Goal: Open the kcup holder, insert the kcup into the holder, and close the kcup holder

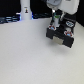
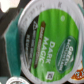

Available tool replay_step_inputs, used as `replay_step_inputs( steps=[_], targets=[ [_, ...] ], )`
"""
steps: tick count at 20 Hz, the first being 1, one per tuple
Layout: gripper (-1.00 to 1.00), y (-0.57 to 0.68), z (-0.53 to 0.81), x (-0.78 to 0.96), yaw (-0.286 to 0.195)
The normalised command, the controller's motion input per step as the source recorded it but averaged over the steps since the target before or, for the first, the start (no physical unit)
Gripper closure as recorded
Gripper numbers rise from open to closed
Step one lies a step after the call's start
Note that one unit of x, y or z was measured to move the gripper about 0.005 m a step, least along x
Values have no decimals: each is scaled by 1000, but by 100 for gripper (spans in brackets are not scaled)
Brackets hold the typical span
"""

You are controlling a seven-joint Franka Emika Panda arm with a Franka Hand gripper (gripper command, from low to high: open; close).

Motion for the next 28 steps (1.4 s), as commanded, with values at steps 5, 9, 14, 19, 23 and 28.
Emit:
replay_step_inputs(
  steps=[5,9,14,19,23,28],
  targets=[
    [100,219,229,257,0],
    [100,275,374,438,-9],
    [100,276,375,458,-18],
    [100,251,295,495,-32],
    [100,340,170,459,-43],
    [100,150,-15,172,-18]
  ],
)
